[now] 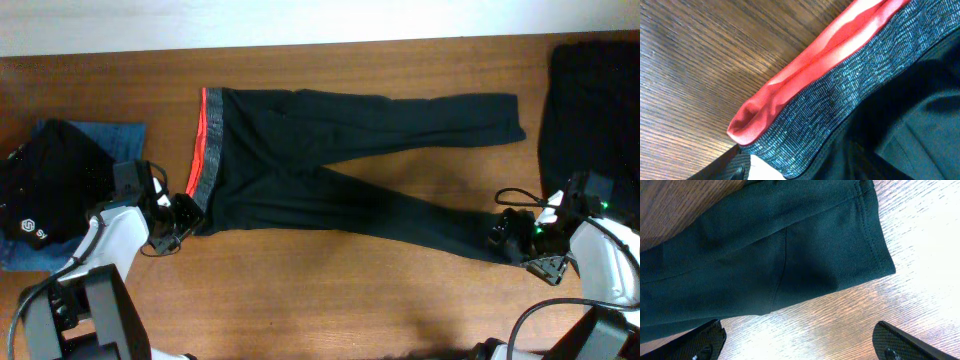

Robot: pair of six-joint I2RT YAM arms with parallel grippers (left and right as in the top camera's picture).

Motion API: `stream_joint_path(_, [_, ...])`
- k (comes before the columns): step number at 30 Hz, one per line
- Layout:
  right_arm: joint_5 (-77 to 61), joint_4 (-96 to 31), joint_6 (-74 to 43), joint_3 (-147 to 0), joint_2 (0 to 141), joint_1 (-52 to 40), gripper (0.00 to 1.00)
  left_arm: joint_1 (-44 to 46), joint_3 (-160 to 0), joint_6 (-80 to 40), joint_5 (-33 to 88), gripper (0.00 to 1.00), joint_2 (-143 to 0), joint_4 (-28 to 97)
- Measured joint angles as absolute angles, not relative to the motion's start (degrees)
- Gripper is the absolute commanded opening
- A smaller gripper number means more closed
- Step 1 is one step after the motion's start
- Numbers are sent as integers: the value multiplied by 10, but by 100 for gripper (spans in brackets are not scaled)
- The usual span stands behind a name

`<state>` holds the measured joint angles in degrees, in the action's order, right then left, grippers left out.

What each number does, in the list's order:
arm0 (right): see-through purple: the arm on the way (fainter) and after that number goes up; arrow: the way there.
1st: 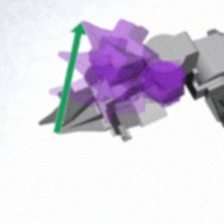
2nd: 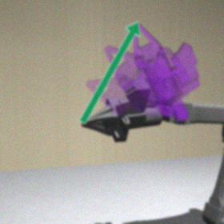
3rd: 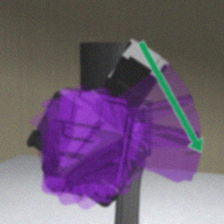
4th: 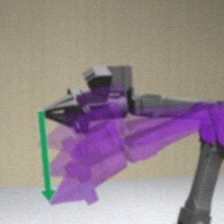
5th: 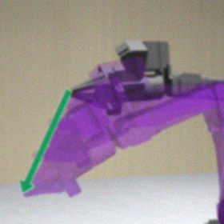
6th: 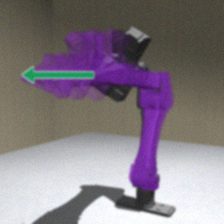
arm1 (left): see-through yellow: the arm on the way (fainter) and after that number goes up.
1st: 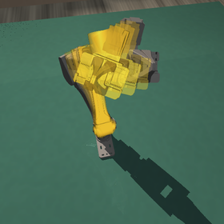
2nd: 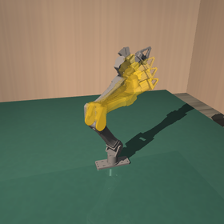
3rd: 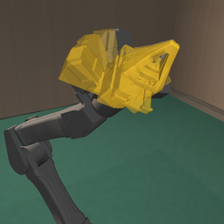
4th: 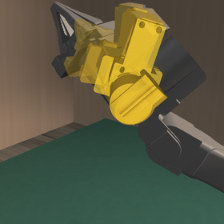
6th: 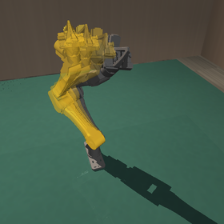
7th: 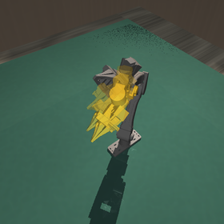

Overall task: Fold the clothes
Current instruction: 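Grasp the waistband corner with left gripper and lower cuff with right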

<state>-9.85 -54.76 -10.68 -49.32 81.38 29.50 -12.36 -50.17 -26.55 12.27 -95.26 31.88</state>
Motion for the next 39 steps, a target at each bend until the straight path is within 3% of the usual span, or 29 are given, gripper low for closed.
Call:
stream_joint_path(5, [-98, -548, -105, -493, 814, 295, 99, -124, -502, -269, 123, 51, -953, 319])
stream_joint_path(18, [-98, -550, -105, -493, 814, 295, 99, -124, -491, -287, 122, 56, -953, 309])
stream_joint_path(20, [-98, -550, -105, -493, 814, 295, 99, -124, -488, -292, 122, 49, -954, 304])
stream_joint_path(21, [-98, -550, -105, -493, 814, 295, 99, -124, -488, -294, 122, 31, -954, 303])
stream_joint_path(24, [-98, -551, -105, -493, 814, 295, 99, -124, -486, -301, 122, 1, -954, 301])
stream_joint_path(39, [-98, -552, -105, -493, 814, 295, 99, -124, -486, -261, 109, 0, -952, 386])
